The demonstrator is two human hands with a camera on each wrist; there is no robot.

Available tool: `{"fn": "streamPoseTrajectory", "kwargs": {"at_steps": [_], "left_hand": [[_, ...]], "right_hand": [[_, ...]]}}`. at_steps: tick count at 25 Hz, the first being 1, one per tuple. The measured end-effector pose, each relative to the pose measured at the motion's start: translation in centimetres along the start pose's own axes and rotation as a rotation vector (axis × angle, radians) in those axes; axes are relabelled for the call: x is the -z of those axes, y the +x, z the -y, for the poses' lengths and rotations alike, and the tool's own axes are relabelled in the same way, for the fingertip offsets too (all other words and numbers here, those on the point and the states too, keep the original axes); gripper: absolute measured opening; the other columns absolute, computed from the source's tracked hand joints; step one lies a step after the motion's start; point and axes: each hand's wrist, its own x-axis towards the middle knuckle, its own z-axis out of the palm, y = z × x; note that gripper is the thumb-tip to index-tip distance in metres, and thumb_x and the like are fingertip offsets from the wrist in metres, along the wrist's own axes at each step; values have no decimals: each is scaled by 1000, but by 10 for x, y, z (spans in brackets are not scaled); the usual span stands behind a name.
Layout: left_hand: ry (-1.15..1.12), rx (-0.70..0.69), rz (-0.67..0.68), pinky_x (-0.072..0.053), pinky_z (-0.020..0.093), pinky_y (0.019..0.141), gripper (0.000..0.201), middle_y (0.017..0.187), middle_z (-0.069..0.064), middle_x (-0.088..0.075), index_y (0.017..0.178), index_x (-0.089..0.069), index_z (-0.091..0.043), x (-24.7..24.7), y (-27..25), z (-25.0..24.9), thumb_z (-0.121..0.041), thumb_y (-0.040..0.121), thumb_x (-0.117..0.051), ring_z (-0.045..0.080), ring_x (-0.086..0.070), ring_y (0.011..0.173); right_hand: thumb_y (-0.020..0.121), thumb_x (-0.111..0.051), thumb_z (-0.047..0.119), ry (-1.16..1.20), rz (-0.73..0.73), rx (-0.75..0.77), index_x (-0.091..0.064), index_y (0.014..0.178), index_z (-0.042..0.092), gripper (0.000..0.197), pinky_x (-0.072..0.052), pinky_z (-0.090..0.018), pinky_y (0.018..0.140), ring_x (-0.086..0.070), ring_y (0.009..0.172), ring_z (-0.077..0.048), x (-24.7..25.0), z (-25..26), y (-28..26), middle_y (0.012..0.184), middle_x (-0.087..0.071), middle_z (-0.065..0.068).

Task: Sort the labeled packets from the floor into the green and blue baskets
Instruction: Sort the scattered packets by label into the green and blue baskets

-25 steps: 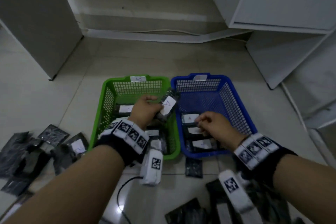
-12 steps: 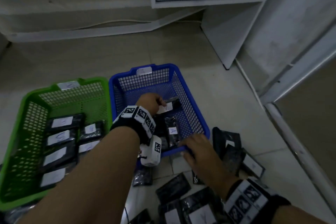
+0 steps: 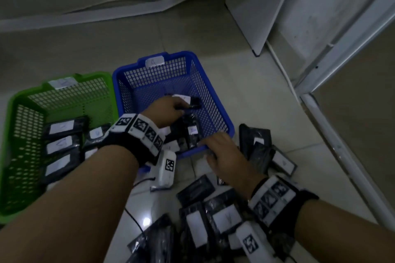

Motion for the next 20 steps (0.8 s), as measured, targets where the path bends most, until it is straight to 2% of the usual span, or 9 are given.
{"fn": "streamPoseTrajectory", "kwargs": {"at_steps": [2,4,6,7,11,13,15,17,20], "left_hand": [[-161,-14,-198,-40,22,85,21,112,-1,-60,109,-66,-18,-11,-48,1,-14,93,-53,15,-56,102],[-172,-104,-342,-41,23,77,14,99,-5,-57,99,-64,-20,-34,-99,9,-15,92,-53,12,-54,90],[-62,-261,-408,-46,31,77,12,100,0,-56,96,-62,-15,-62,-136,24,-12,89,-52,18,-54,92],[29,-323,-430,-48,34,80,15,106,4,-56,97,-62,-12,-76,-149,32,-12,87,-52,22,-54,97],[375,-490,-355,-51,33,78,33,125,7,-53,107,-66,-13,-111,-178,67,-14,82,-44,23,-49,105],[393,-410,-260,-55,33,76,43,126,6,-57,116,-63,-15,-117,-178,77,-19,81,-39,23,-52,105],[315,-257,-185,-54,37,83,44,133,6,-53,127,-55,-17,-119,-175,81,-21,85,-41,27,-53,111],[250,-183,-114,-48,40,92,41,137,6,-48,131,-51,-17,-118,-171,80,-17,90,-49,30,-47,119],[30,-155,-82,-45,32,92,34,126,3,-58,122,-58,-17,-106,-171,78,-14,88,-54,24,-54,114]], "right_hand": [[80,-53,-5,-73,-67,18,-60,116,3,37,-36,-33,100,-45,104,-23,5,7,-8,109,-56,-13],[79,-54,-8,-204,-149,64,-61,106,3,30,-42,-33,92,-47,97,-24,1,21,-23,101,-57,-13],[78,-52,-6,-222,-49,132,-63,92,6,21,-44,-35,77,-46,86,-22,-14,22,-41,89,-58,-10],[77,-51,-4,-183,61,144,-65,91,7,23,-45,-35,77,-47,87,-21,-21,20,-46,89,-60,-9],[82,-38,17,-224,483,132,-63,112,8,41,-51,-41,86,-56,102,-29,-35,23,-54,109,-62,-11],[85,-31,17,-355,623,151,-55,123,9,46,-47,-40,91,-50,110,-29,-32,29,-49,119,-57,-11],[88,-40,8,-405,712,114,-50,129,9,42,-42,-38,95,-45,116,-27,-25,40,-41,125,-53,-11],[90,-47,9,-233,655,-87,-57,121,8,33,-44,-33,87,-53,109,-25,-14,48,-34,116,-59,-11],[90,-54,15,136,359,-359,-64,101,11,15,-48,-32,70,-63,84,-23,7,59,-29,93,-67,-10]]}}
